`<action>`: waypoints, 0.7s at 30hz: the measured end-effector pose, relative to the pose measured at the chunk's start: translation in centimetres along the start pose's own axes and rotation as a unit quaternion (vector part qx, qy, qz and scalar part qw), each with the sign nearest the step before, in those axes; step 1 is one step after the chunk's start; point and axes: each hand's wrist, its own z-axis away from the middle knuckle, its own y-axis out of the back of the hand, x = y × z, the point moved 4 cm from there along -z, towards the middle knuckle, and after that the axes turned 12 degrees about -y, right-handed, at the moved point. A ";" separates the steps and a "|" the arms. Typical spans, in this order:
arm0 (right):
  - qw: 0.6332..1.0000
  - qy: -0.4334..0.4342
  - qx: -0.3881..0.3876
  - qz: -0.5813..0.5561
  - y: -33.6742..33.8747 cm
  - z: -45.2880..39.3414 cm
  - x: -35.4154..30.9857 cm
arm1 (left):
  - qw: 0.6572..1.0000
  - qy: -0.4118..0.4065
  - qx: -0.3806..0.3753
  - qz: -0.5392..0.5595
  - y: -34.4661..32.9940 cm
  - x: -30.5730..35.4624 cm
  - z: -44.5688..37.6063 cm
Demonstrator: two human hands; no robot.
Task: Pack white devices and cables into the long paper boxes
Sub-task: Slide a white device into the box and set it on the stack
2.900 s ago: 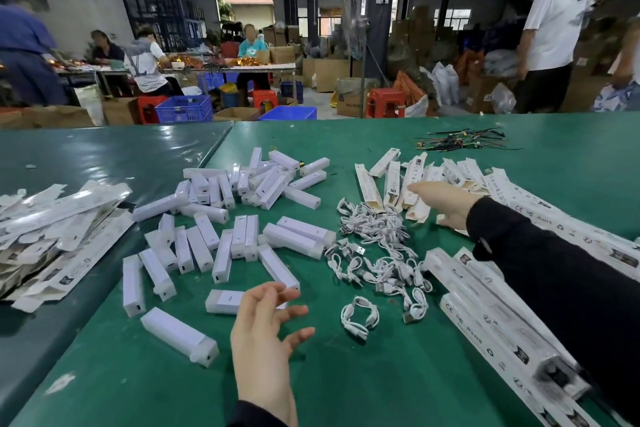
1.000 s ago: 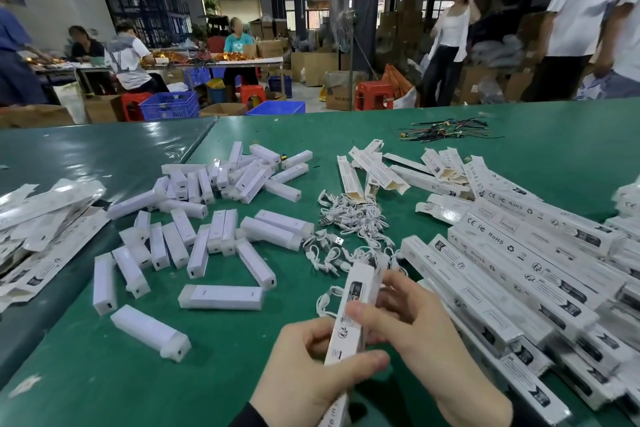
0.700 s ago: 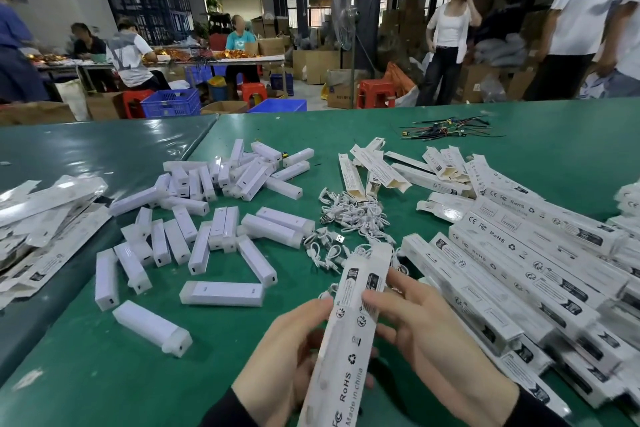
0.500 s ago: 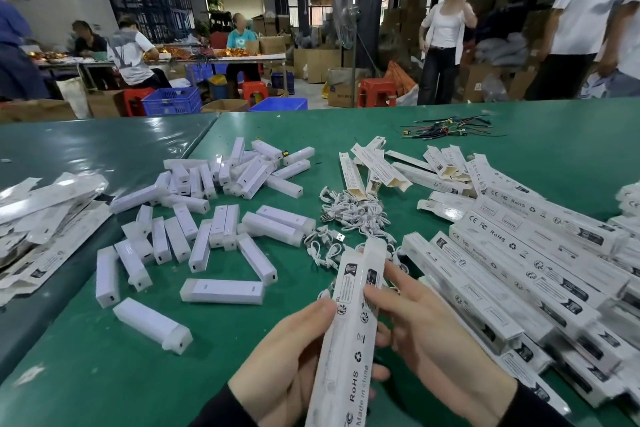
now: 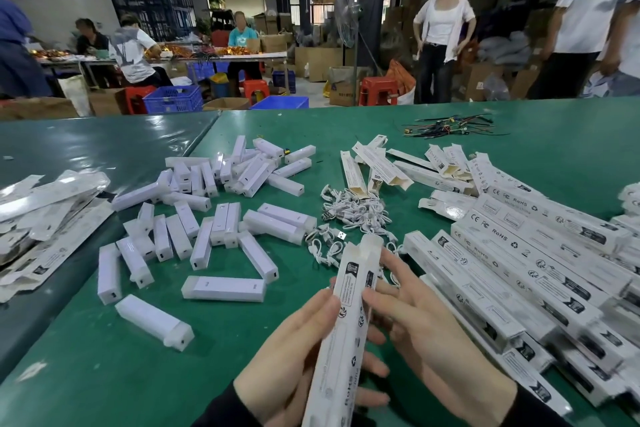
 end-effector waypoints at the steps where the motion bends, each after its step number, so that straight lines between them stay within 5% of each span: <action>1: 1.000 0.011 0.004 0.007 0.0 0.0 0.0 | 1.000 -0.006 0.001 0.002 0.0 0.0 0.0; 6: 0.996 0.072 0.043 0.019 -0.1 0.4 -0.3 | 0.995 -0.062 0.040 -0.071 0.2 0.0 -0.2; 21: 0.984 0.121 0.050 0.122 0.0 0.8 -0.8 | 0.978 -0.124 -0.002 -0.168 0.1 -0.1 -0.1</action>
